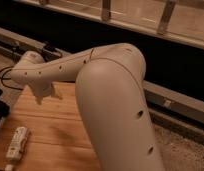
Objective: Place the bottle in the ceramic bowl
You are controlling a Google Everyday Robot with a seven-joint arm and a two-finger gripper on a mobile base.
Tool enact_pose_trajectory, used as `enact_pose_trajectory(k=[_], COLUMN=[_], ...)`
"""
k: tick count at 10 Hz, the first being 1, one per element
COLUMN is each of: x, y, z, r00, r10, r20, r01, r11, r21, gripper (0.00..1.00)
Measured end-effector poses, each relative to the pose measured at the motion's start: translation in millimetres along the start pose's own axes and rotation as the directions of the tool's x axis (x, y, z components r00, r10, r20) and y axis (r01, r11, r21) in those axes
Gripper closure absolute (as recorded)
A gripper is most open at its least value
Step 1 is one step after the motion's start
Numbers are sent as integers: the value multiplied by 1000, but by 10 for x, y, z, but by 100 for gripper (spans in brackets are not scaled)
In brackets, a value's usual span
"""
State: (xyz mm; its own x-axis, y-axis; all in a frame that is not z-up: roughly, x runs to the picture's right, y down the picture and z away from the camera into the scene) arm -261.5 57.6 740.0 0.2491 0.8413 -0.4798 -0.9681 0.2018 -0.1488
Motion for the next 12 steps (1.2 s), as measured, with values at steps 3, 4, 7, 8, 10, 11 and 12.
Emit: enact_pose_trajectory(k=[3,4,7,8,10,11,12], x=[45,31,-83,-55,73,61,47], y=[14,162,770,1018,1351,1333,1296], z=[144,112,-56,-136,-250,-248,-242], r00=[999,997,979,968,944,945,947], r10=[-38,-72,-203,-251,-328,-326,-321], r20=[-21,-18,6,17,27,28,26], r01=[37,71,203,251,329,327,322], r11=[998,995,975,961,933,934,937], r21=[-53,-68,-96,-114,-145,-142,-139], gripper=[35,35,35,35,35,35,35])
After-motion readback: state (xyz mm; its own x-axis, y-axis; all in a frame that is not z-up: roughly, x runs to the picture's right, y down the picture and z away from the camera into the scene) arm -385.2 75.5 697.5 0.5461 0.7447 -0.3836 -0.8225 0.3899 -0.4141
